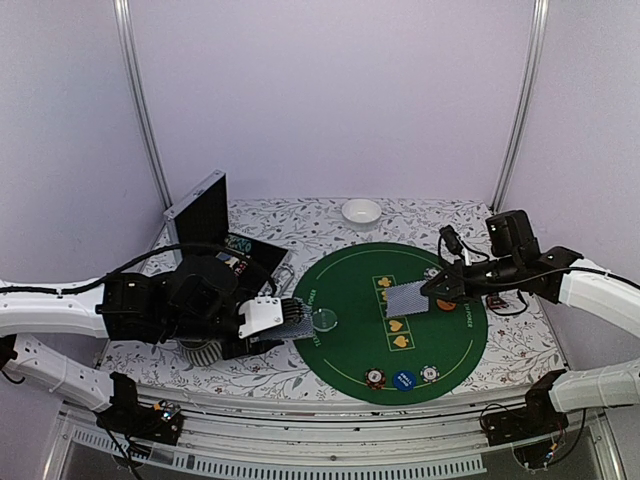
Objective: Distribute texas hold em gaming equipment
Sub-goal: Distribute the poker card in the big blind area.
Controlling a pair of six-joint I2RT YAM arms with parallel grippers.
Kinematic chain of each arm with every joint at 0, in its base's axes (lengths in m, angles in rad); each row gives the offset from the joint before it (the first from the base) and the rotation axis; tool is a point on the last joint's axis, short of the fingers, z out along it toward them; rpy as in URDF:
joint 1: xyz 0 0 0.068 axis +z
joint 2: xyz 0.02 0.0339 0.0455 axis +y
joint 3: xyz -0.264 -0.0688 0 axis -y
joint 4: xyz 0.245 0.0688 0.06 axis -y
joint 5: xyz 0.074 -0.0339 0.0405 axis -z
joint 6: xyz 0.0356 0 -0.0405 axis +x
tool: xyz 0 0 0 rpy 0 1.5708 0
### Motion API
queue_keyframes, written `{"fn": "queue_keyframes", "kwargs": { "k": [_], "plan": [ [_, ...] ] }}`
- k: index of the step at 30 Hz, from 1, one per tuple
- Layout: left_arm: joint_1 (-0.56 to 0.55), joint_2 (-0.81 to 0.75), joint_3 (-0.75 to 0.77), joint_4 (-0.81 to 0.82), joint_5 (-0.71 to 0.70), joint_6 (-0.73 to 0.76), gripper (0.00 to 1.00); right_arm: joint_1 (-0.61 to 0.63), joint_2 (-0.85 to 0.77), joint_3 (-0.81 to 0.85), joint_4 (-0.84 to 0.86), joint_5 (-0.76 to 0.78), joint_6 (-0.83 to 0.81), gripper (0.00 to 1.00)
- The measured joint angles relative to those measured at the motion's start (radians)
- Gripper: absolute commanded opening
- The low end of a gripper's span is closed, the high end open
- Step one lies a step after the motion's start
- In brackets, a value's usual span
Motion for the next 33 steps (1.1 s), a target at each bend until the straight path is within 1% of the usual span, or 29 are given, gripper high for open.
{"fn": "queue_keyframes", "kwargs": {
  "k": [4,6,11,15,18,21,25,30,33],
  "plan": [
    [0.000,0.000,0.000,0.000,0.000,0.000,0.53,-0.037,0.000,-0.005,0.015,0.006,0.000,0.02],
    [0.000,0.001,0.000,0.000,0.000,0.000,0.53,-0.063,-0.004,-0.016,0.053,0.022,0.010,0.02],
    [0.000,0.005,0.000,0.000,0.001,-0.001,0.54,-0.099,0.007,-0.079,0.245,0.101,0.103,0.02],
    [0.000,0.005,0.000,-0.001,0.001,-0.002,0.54,-0.101,0.105,-0.117,0.427,0.174,0.203,0.02],
    [0.000,0.005,0.000,-0.002,0.004,-0.003,0.54,-0.102,0.208,-0.113,0.514,0.225,0.259,0.02],
    [0.001,0.005,0.000,-0.003,0.005,-0.003,0.54,-0.102,0.327,-0.068,0.558,0.281,0.287,0.02],
    [0.001,0.005,0.000,-0.004,0.009,-0.003,0.54,-0.116,0.470,0.032,0.593,0.336,0.294,0.02],
    [0.002,0.005,0.000,-0.007,0.016,-0.003,0.54,-0.161,0.662,0.196,0.608,0.340,0.286,0.02],
    [0.002,0.005,0.000,-0.007,0.018,-0.003,0.54,-0.197,0.774,0.327,0.566,0.312,0.238,0.02]
  ]
}}
